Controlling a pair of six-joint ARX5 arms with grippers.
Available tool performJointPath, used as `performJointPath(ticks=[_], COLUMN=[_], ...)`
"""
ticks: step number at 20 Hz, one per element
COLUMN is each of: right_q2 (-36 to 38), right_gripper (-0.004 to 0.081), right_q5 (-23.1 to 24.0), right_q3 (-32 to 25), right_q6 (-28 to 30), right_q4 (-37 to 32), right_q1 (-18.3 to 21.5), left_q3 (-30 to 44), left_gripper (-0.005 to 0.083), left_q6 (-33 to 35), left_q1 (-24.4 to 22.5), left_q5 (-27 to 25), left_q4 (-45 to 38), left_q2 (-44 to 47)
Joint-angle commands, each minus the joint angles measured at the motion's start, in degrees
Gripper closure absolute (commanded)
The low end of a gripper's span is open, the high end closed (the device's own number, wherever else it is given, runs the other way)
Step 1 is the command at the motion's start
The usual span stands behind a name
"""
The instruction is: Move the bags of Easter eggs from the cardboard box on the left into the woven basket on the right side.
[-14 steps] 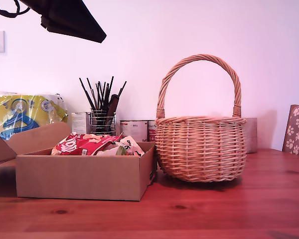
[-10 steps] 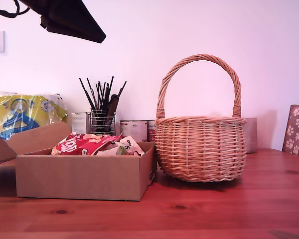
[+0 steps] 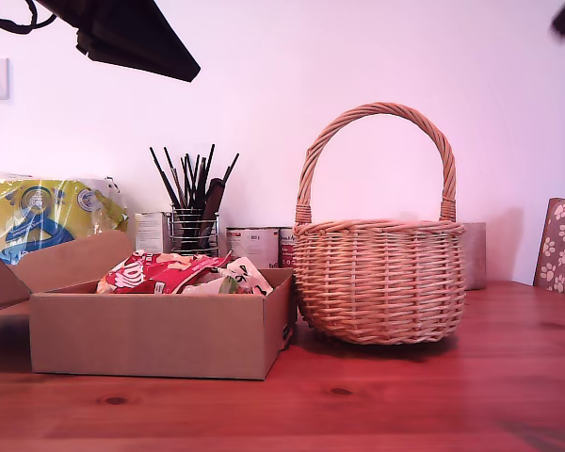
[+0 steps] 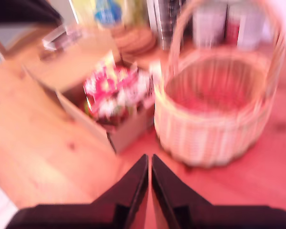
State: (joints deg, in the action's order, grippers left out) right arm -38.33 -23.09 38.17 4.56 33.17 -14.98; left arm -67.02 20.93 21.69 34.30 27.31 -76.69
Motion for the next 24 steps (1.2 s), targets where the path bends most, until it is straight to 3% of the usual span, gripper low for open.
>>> performJointPath(ticks=[1, 2, 3, 5, 6, 10, 16, 24], right_q2=[-4.9, -8.5, -11.8, -18.6, -21.5, -31.9, -47.3, -60.4], right_gripper=[0.0777, 0.0724, 0.0607, 0.0266, 0.0182, 0.0151, 0.0111, 0.0110], right_q5=[0.2, 0.2, 0.3, 1.7, 2.8, 4.4, 8.8, 10.4], right_q3=[3.8, 6.4, 9.4, 15.6, 18.4, 28.1, 39.8, 44.3], right_q6=[0.5, 2.5, 4.1, 11.6, 17.8, 28.5, 39.5, 45.5], right_q4=[1.9, 4.0, 6.2, 10.8, 12.7, 14.3, 17.6, 18.6], right_q1=[0.4, 0.3, 0.3, -0.9, -2.2, -5.6, -8.3, -8.6], left_q3=[1.0, 1.0, 1.0, 1.0, 1.0, 1.0, 1.0, 1.0], left_gripper=[0.0712, 0.0712, 0.0712, 0.0712, 0.0712, 0.0712, 0.0712, 0.0712], left_q6=[-0.4, -0.4, -0.4, -0.5, -0.5, -1.3, -1.5, -1.5], left_q1=[-0.2, -0.2, -0.2, -0.2, -0.2, -0.2, -0.2, -0.2], left_q5=[-0.1, -0.1, -0.1, -0.1, -0.1, -0.1, -0.1, -0.1], left_q4=[-0.2, -0.2, -0.2, -0.2, -0.2, -0.2, -0.2, -0.3], left_q2=[-0.1, -0.1, -0.1, -0.1, -0.1, -0.1, -0.1, -0.1])
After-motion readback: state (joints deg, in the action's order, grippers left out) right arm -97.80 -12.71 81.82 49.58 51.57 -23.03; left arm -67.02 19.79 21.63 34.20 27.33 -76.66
